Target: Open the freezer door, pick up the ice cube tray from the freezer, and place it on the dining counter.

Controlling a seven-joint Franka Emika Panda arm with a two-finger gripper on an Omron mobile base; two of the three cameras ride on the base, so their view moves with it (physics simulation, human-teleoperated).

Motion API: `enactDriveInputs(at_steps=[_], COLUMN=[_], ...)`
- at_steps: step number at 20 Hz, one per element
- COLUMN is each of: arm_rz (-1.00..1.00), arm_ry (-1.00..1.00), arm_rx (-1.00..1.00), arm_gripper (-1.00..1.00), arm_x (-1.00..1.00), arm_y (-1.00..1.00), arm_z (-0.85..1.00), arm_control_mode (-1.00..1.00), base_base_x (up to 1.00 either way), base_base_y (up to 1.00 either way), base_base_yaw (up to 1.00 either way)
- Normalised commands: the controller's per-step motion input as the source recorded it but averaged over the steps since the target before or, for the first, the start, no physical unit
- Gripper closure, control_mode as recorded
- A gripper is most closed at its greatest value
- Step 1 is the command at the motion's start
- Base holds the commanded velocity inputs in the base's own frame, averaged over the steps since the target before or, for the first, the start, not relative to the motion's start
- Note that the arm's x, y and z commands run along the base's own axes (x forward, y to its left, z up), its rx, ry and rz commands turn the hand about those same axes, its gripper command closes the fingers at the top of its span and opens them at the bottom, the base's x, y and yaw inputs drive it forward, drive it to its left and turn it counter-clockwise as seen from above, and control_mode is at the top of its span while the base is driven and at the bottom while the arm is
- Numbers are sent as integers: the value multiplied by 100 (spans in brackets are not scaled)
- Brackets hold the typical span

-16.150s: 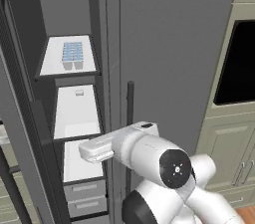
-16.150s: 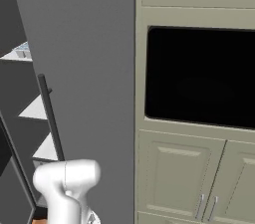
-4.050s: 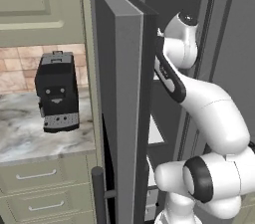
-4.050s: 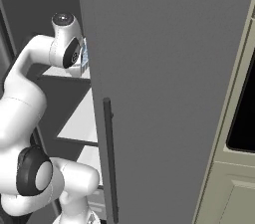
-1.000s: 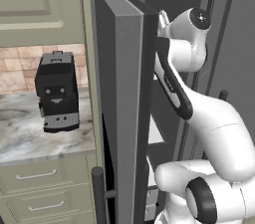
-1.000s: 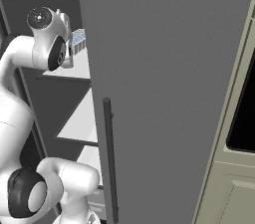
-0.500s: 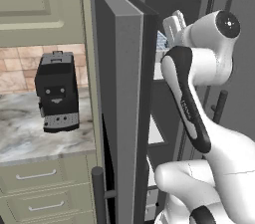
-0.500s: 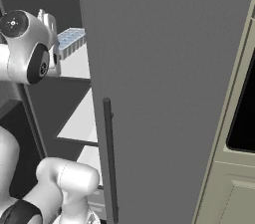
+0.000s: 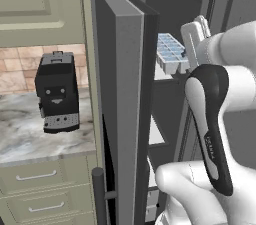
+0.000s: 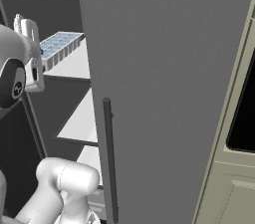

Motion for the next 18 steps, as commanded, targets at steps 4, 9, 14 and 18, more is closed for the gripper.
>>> enactDriveInputs(at_steps=[4,9,14,18], arm_rz=[0,0,0,0], arm_ry=[7,8,3,0], arm_rx=[0,0,0,0], arm_gripper=[100,100,100,100], arm_x=[-63,-51,-39,-28], arm_y=[-10,-8,-7,-6], arm_z=[13,0,0,0], arm_control_mode=[-100,-100,-100,-100], base_base_x=[0,0,0,0], base_base_y=[0,0,0,0], base_base_yaw=[0,0,0,0])
